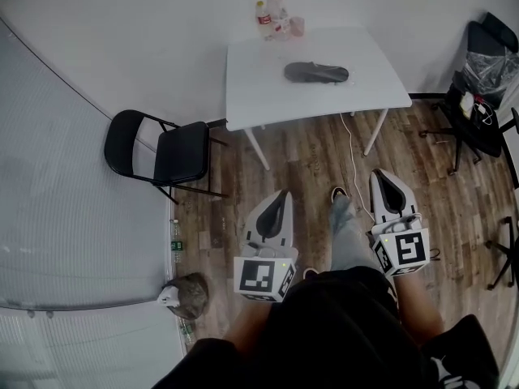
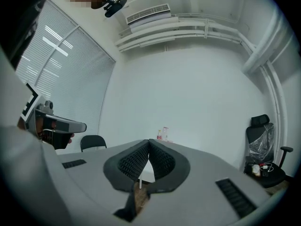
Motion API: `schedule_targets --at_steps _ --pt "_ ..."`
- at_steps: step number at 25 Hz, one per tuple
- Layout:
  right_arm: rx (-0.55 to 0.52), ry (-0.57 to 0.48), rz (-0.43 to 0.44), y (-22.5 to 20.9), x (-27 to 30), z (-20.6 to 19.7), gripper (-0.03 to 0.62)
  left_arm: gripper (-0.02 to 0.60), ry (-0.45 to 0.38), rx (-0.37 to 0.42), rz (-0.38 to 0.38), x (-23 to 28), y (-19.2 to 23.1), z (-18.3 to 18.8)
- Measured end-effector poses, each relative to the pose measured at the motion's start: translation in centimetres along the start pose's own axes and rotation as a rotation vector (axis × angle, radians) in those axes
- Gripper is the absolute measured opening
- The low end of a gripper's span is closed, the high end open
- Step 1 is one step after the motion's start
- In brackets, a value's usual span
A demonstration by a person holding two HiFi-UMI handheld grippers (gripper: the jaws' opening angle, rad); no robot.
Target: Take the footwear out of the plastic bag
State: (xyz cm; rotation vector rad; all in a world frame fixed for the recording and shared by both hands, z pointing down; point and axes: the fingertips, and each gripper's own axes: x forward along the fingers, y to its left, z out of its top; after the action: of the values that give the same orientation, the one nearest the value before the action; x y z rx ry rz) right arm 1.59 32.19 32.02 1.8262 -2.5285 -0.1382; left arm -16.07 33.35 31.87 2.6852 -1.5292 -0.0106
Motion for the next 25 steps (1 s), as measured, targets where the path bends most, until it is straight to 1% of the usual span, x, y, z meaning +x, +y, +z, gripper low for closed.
schedule_targets --at_steps 5,9,12,14,18,25 --pt "0.0 0.006 0.001 -2.1 4.6 -1.4 0.017 0.02 0.027 0.027 -0.018 4.3 1.6 -0.6" --pt "0.029 0.027 0.007 -5.1 10.6 -2.6 0.017 0.02 0.059 0.046 -0.012 10.3 4.1 -0.6" --pt "0.063 0.065 0.025 -7.4 14.7 -3.8 0.017 0.02 0.088 0.035 -0.025 15.3 5.5 -0.9" --pt "0.079 0.083 0.033 -9.0 17.0 -4.5 0.017 0.02 0.108 0.031 -0.02 18.3 6.3 -1.1" --pt "0.09 0.106 0.04 -12.2 21.1 -5.7 0.017 0.02 0.133 0.027 -0.007 23.5 7.7 -1.2" --pt "0.102 0.116 0.046 -17.5 27.1 -6.7 0.017 0.02 0.186 0.057 0.005 31.6 8.9 -1.7"
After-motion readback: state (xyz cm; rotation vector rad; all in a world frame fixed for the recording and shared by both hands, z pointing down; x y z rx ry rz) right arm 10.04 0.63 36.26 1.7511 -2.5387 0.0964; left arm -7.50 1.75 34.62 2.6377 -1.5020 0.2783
